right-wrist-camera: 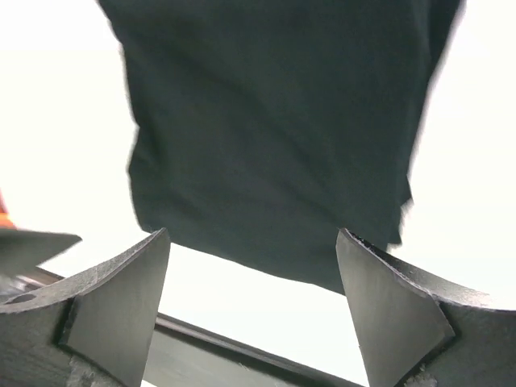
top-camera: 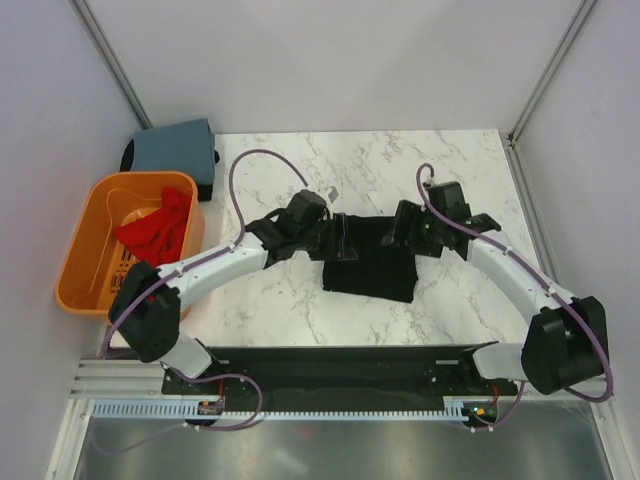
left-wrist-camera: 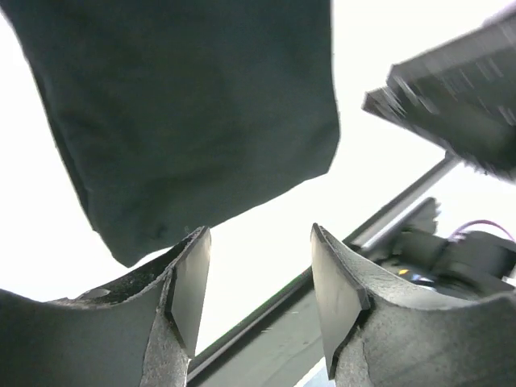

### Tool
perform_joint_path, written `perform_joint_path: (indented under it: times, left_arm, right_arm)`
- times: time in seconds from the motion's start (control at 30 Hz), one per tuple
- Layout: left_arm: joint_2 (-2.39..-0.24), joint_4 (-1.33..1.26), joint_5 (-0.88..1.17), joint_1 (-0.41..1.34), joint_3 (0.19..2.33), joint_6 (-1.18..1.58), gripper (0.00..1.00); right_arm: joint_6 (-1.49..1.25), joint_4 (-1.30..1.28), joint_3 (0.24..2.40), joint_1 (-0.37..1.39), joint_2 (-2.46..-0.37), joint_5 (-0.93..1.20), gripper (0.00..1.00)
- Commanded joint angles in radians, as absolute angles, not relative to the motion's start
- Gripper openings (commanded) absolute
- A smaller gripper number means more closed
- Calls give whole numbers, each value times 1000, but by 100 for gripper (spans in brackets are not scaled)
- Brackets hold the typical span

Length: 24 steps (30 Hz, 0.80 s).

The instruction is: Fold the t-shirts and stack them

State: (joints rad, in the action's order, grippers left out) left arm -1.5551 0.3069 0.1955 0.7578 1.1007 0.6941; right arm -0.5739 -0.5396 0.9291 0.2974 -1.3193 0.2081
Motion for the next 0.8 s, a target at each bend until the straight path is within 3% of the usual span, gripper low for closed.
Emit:
perform_joint_path:
  times: [0.0, 0.23, 0.5, 0.63, 0.77]
  left_arm:
    - [-1460, 382, 101, 765, 1111, 666, 60]
    - [-1371, 290, 100, 767, 904, 724, 61]
    - [-1344, 206, 117, 785, 764, 769, 60]
    - [-1312, 201, 80, 788, 752, 764, 61]
    - [-1269, 138, 5, 779, 741, 739, 69]
  right_arm:
    - [-532, -565, 1049, 302, -1389, 201, 91]
    - [-411, -525, 1228, 285, -1718, 199, 92]
    - [-416, -529, 1433, 91, -2008, 310, 91]
    - [-423, -566, 1492, 89, -1994, 382, 91]
    - [-387, -661, 1545, 127, -1892, 304, 93]
